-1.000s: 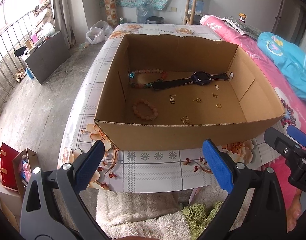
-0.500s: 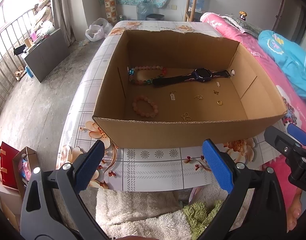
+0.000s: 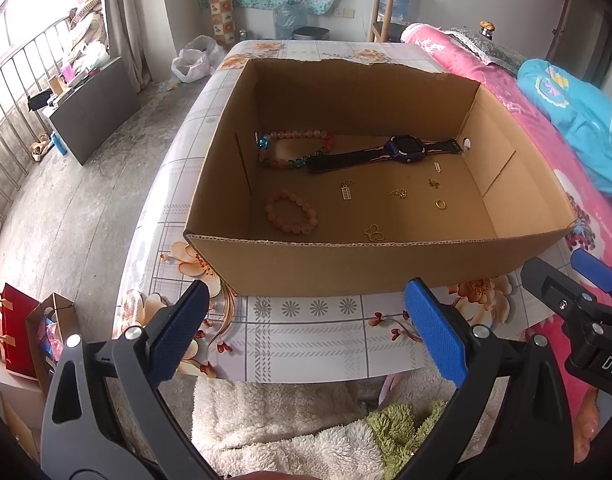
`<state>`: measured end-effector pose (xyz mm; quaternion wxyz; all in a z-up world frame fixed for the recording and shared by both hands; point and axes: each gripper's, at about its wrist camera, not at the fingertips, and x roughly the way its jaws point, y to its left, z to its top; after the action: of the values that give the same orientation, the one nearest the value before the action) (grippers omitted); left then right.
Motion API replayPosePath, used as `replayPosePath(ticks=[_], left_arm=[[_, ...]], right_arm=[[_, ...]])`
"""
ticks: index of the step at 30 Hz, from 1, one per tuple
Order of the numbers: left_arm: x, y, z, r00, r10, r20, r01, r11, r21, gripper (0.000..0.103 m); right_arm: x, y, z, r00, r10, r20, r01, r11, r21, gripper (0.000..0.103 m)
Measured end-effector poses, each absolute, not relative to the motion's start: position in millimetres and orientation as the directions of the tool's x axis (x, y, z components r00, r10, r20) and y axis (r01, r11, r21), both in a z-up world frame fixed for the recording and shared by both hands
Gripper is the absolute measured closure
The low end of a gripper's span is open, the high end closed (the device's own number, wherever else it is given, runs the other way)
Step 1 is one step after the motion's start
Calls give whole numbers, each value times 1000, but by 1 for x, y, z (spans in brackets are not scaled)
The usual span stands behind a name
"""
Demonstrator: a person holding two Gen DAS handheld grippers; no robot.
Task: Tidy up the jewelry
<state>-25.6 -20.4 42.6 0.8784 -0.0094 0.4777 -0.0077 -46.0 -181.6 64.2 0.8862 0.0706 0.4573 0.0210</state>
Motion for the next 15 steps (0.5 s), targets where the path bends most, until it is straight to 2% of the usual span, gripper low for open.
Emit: replayPosePath(ticks=[15], left_arm=[[-26, -23, 42, 544, -21, -839, 8, 1000, -20, 8]], right_arm=[[-46, -182, 65, 583, 107, -805, 26, 988, 150, 7]])
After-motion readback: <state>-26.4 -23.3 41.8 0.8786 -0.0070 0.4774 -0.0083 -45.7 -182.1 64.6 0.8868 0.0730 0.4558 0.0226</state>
